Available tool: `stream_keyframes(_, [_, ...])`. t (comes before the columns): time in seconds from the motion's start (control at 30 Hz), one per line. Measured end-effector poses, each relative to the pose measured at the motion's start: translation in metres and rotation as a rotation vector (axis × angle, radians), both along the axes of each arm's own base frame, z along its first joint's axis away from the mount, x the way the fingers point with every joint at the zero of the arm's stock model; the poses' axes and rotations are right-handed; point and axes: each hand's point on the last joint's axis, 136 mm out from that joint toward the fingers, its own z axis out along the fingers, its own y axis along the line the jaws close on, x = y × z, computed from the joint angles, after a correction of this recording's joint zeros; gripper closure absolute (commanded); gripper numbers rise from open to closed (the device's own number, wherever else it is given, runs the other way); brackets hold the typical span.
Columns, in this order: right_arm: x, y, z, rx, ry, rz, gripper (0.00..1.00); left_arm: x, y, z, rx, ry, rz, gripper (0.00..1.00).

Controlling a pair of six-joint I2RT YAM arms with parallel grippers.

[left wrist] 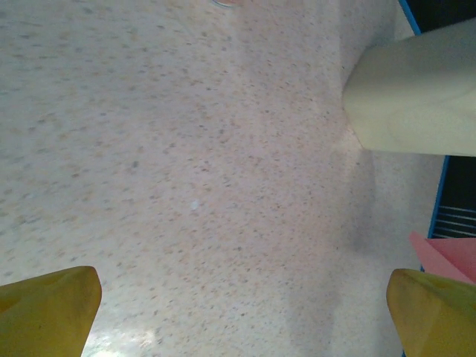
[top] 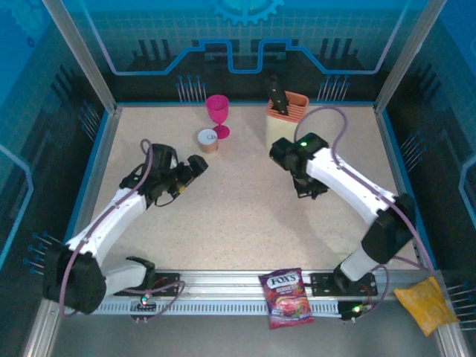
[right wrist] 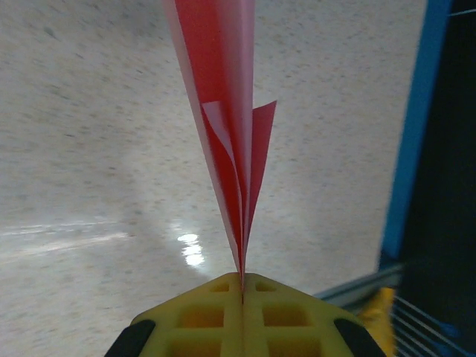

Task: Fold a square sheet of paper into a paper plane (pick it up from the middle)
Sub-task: Turn over the paper at the center of the table.

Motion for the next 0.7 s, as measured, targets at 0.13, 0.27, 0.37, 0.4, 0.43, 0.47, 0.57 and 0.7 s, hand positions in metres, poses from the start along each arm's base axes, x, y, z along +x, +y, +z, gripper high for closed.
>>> stream_keyframes(0.13, [0.007, 0.012, -0.027, -0.128, 0.086, 0.061, 1.00, -0.019, 0.008, -0.002, 0.005, 0.025, 0.030, 0.00])
stream_keyframes(0.27, [0.013, 0.044, -0.056, -0.171, 0.151, 0.127, 1.00, -0.036, 0.012, -0.009, 0.011, 0.071, 0.037, 0.00])
stream_keyframes(0.37, [0.020, 0.082, -0.076, -0.159, 0.167, 0.178, 0.86, -0.041, 0.014, -0.006, 0.002, 0.074, 0.045, 0.00])
stream_keyframes(0.4, [0.021, 0.097, -0.084, -0.148, 0.172, 0.195, 0.70, -0.043, 0.013, -0.004, -0.003, 0.072, 0.045, 0.00])
stream_keyframes(0.43, [0.023, 0.115, -0.091, -0.129, 0.176, 0.214, 0.58, -0.044, 0.014, -0.003, -0.005, 0.072, 0.046, 0.00])
stream_keyframes(0.47, [0.024, 0.132, -0.099, -0.108, 0.178, 0.230, 0.50, -0.046, 0.014, -0.002, -0.007, 0.073, 0.044, 0.00])
stream_keyframes(0.57, [0.020, 0.177, -0.112, -0.022, 0.183, 0.268, 0.38, -0.050, 0.014, -0.001, -0.007, 0.075, 0.044, 0.00])
stream_keyframes(0.7, [0.012, 0.200, -0.108, 0.102, 0.201, 0.264, 0.36, -0.055, 0.017, 0.007, -0.013, 0.051, 0.048, 0.00])
